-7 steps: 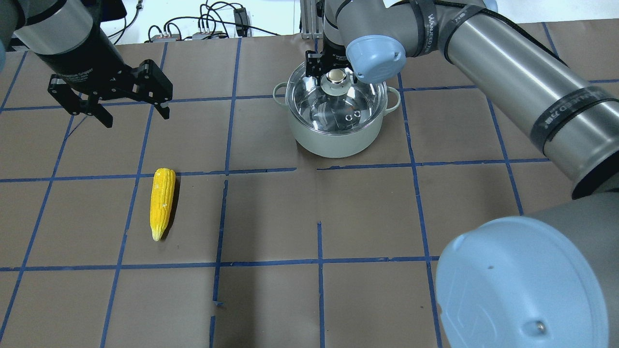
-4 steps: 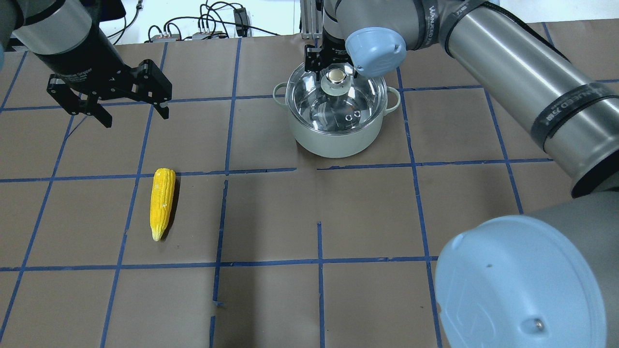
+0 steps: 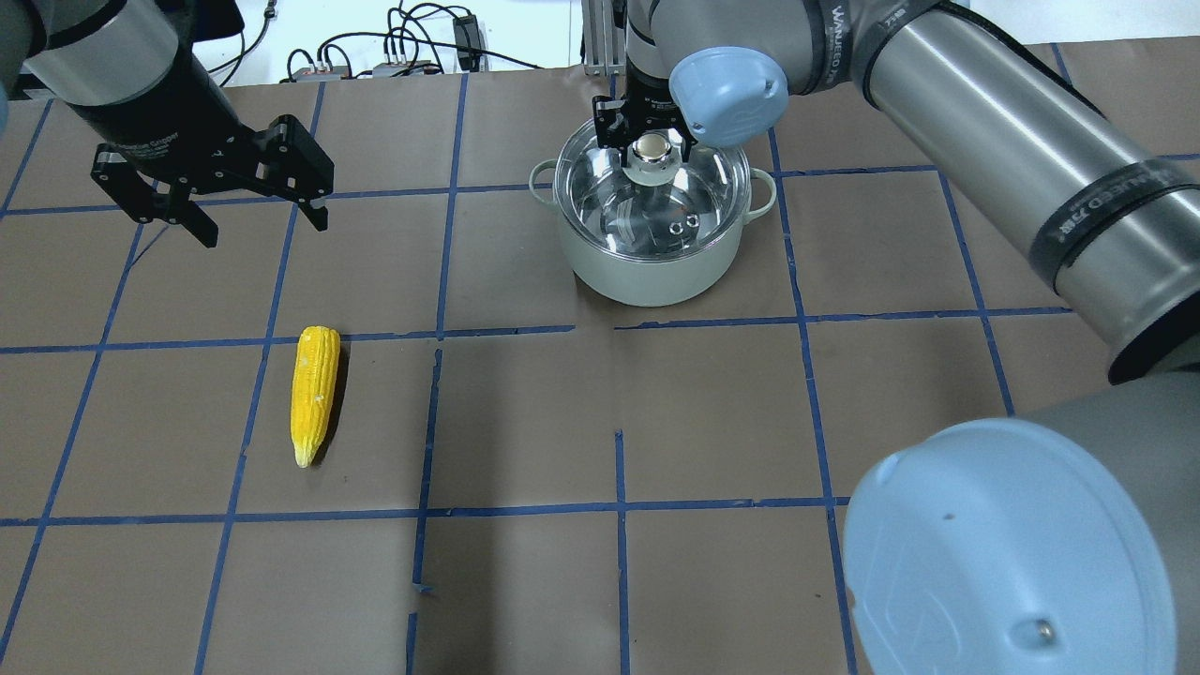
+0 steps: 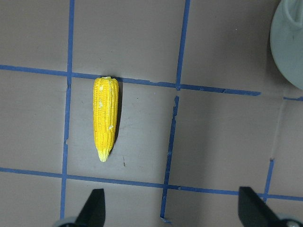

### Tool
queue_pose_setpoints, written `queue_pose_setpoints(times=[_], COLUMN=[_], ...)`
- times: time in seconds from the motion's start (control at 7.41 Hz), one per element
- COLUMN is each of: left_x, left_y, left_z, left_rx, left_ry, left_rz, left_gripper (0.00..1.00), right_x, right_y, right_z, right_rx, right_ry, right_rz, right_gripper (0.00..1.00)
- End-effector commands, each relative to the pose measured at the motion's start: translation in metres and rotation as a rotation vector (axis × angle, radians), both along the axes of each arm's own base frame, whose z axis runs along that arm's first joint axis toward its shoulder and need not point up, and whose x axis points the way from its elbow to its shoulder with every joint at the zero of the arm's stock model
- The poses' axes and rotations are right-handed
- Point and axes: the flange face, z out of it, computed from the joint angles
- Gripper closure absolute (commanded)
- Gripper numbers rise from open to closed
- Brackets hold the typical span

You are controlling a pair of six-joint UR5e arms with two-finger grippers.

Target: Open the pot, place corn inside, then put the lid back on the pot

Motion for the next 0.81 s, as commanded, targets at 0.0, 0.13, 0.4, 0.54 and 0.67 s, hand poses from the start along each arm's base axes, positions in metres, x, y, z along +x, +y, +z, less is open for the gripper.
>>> queue_pose_setpoints(times=[0.0, 0.13, 0.4, 0.54, 0.67], left_x=[0.0002, 0.0021, 0.0040, 0.0042, 0.0042], left_y=[-0.0001, -0.0002, -0.0009, -0.0008, -0.0011], left_z=[0.0008, 0.0022, 0.0045, 0.0038, 0.0060], left_rx=[-0.001, -0.005, -0.010, -0.008, -0.012], left_ry=[-0.002, 0.001, 0.004, 0.003, 0.002], left_rz=[-0.002, 0.002, 0.003, 0.001, 0.001], left_gripper=[0.00, 0.00, 0.00, 0.00, 0.00], right_x=[-0.0005, -0.0006, -0.0019, -0.0012, -0.0010], right_y=[0.0036, 0.0043, 0.0049, 0.0057, 0.0057], right_z=[-0.0025, -0.0029, -0.0028, -0.0037, -0.0035], right_rx=[0.043, 0.052, 0.059, 0.062, 0.061], right_ry=[0.012, 0.014, 0.016, 0.018, 0.016], right_rz=[0.005, 0.005, 0.005, 0.007, 0.005], right_gripper=[0.45, 0.53, 0.58, 0.59, 0.55])
